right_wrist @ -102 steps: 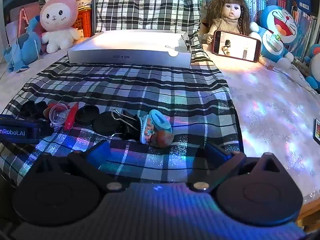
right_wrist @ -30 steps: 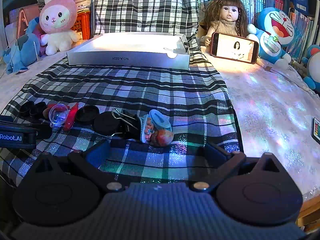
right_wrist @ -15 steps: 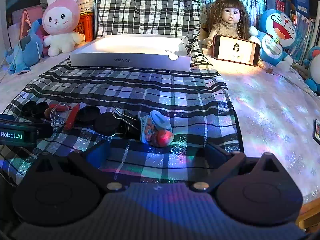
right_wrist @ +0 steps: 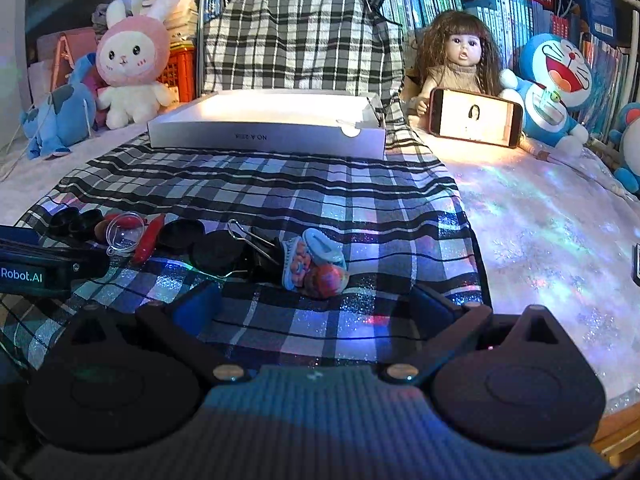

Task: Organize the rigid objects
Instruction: 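Grasp a black round puck with the left tool while the right tool grasps a brown ball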

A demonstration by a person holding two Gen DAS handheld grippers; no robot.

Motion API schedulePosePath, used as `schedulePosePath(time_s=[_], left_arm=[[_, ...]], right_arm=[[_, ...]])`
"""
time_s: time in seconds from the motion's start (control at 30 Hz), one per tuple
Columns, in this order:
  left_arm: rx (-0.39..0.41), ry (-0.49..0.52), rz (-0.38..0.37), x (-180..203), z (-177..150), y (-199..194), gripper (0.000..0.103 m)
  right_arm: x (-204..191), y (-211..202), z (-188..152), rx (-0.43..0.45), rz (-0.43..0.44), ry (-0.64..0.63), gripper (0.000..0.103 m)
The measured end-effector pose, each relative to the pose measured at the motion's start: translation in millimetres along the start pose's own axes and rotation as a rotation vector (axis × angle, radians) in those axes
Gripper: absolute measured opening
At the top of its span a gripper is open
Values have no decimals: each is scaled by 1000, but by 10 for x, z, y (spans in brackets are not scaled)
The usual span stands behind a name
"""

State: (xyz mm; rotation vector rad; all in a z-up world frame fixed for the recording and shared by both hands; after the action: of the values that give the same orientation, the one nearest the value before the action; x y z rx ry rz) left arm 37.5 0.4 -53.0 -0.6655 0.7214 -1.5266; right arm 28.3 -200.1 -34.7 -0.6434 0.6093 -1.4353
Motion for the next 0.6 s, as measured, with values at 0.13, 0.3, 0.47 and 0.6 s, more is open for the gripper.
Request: schedulePosePath(time_s=[0.13, 0.3, 0.47, 0.6], left_arm=[[13, 2, -21, -29, -8, -15, 97], [55, -56, -47, -149, 0, -115, 73], [145, -106, -48, -293, 52, -277, 57], [164, -78, 1, -343, 28, -292, 47]], right_arm=[[13, -35, -23, 20, 16, -11, 103], [59, -135, -19, 56, 7, -34, 99], [152, -288, 20, 120, -10, -38, 84], [210, -338, 51, 140, -41, -57, 70]])
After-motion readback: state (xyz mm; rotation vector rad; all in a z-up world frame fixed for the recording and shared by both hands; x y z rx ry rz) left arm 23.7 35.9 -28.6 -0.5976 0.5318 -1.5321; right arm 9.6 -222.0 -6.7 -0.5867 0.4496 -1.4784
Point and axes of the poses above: each gripper's, at about its wrist camera, not at the fingertips, and y roughly the way its jaws point, x to its right, z to its top, the point moved 7 cm from there along y, roughly the way its jaws point, and after that the axes turned 10 degrees about -x, right-handed, at the moved point
